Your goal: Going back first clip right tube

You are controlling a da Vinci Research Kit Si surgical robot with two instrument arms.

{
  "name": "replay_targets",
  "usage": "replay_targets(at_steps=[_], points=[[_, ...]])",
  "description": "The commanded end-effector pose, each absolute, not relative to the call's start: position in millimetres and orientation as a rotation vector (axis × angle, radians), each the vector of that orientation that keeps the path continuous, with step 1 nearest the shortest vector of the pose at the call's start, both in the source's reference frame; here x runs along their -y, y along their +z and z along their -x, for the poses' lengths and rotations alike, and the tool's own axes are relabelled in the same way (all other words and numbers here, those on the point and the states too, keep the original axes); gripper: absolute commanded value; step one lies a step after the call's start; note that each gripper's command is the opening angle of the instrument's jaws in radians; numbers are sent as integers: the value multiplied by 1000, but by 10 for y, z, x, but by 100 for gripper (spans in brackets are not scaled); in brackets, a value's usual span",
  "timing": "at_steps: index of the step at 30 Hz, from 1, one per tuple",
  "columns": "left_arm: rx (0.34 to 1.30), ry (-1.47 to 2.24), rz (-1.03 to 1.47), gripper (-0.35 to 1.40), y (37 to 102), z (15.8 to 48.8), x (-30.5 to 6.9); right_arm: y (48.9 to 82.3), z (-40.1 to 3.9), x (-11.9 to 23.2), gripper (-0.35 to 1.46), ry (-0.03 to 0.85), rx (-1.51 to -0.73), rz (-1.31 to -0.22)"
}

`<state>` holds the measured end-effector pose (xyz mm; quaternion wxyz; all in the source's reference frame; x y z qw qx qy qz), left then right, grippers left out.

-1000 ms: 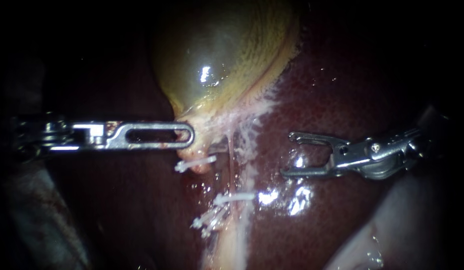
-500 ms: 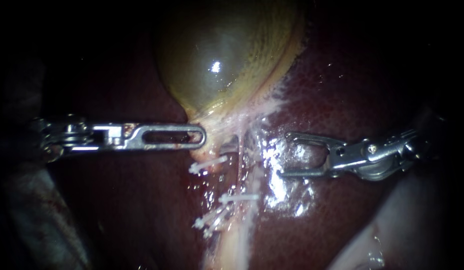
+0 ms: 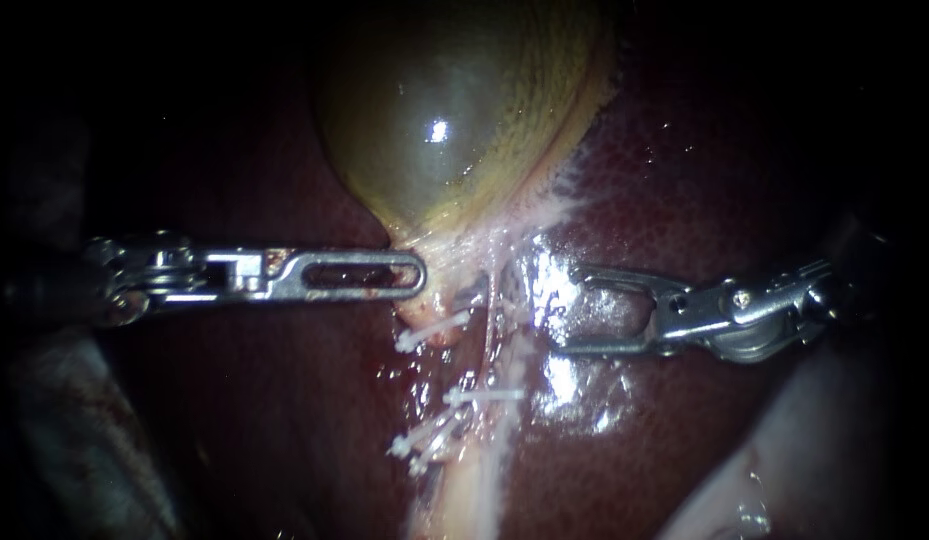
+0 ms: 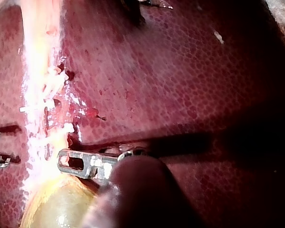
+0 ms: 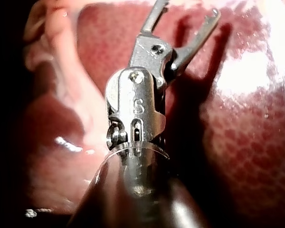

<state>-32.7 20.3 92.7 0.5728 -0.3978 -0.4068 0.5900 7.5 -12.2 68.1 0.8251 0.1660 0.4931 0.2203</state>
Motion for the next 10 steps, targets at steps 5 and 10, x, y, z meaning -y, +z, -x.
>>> replay_targets(at_steps=[5,10], points=[[954,1384,933,-35,927,327,-203,681,-75,122,58,468,-1048,-353],[954,1383,933,-35,926,327,-203,680,-75,122,58,469,-1048,-353]])
